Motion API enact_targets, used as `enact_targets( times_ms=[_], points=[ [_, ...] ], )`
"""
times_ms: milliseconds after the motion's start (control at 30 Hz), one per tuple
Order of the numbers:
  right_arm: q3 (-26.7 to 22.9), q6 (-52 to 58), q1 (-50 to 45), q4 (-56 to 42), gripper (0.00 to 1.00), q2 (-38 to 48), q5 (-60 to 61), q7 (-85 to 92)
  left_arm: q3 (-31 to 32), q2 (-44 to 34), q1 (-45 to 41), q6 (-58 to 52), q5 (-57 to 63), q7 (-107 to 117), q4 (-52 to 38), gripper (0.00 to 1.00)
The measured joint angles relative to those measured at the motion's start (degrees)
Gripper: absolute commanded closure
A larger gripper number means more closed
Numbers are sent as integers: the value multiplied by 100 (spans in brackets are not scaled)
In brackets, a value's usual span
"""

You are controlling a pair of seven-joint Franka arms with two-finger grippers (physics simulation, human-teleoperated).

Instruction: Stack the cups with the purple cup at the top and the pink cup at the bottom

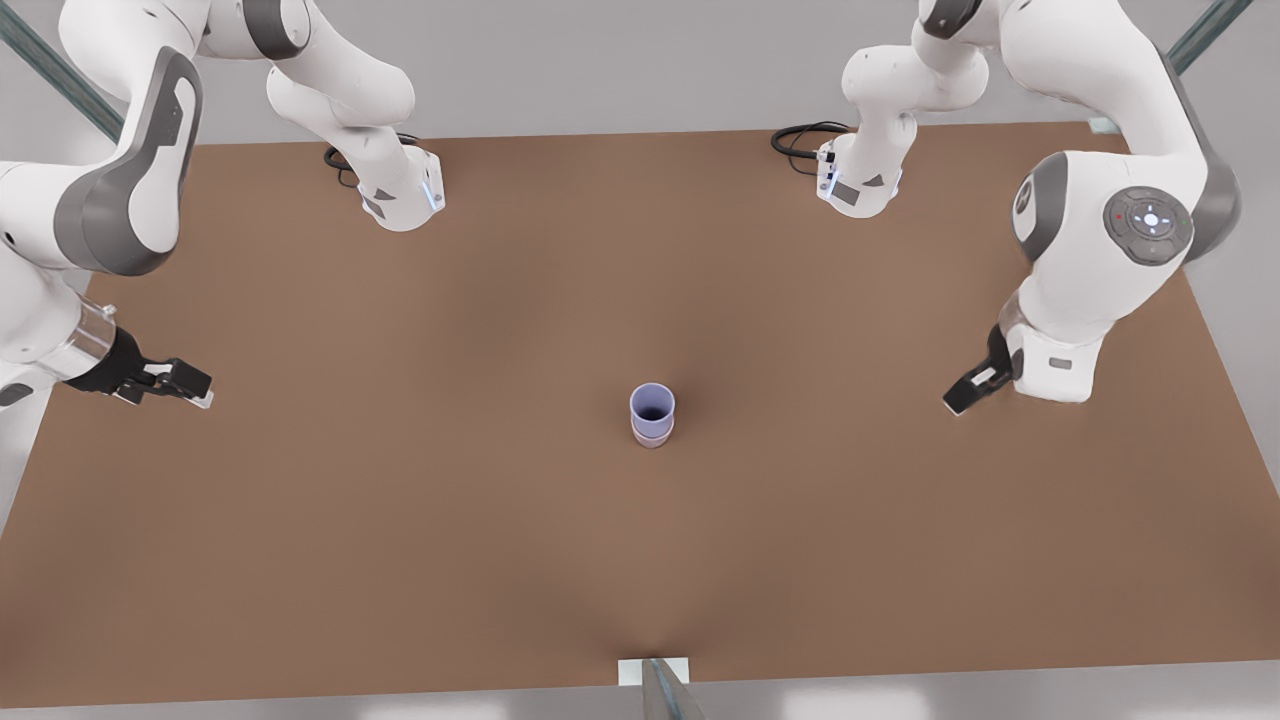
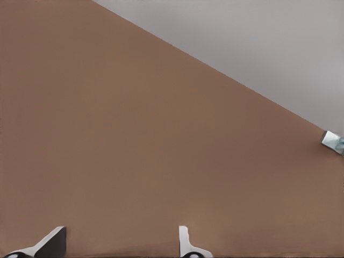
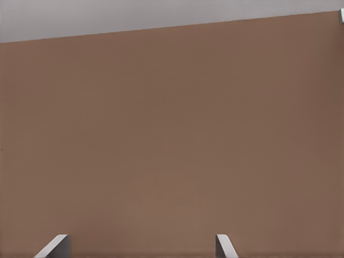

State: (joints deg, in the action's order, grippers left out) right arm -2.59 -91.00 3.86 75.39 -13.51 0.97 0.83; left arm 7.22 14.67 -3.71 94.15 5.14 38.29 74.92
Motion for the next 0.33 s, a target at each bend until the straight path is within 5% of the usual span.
enact_targets(
  times_ms=[333],
  points=[
    [-26,25,-19,-5,0,53,48,5,311,-51,178,-507,37,-1871,13,0]
  ],
)
